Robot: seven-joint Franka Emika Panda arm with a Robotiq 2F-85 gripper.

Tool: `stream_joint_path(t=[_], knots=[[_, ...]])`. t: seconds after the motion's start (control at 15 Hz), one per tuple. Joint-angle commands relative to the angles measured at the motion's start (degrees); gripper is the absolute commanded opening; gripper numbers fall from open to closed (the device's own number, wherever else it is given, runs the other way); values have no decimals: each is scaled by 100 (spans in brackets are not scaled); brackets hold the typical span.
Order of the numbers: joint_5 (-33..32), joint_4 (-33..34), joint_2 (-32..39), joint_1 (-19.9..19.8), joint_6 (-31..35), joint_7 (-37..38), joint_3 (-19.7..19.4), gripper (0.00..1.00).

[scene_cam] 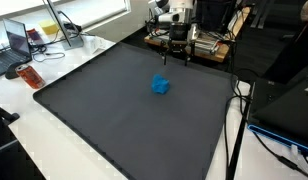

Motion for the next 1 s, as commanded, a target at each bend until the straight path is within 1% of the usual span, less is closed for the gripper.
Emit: stream_joint_path(t=[0.0,0.2,0.47,0.73,0.93], knots=[[-192,-15,329,-355,582,-180,17,100],[-475,-13,515,-684,977,-131,114,100],[-1227,86,757,-1201,1350,300,313,100],[-2196,357,849,-1590,1519,1165,499,100],[-2760,628,774,-1686,1565,1859,530,100]])
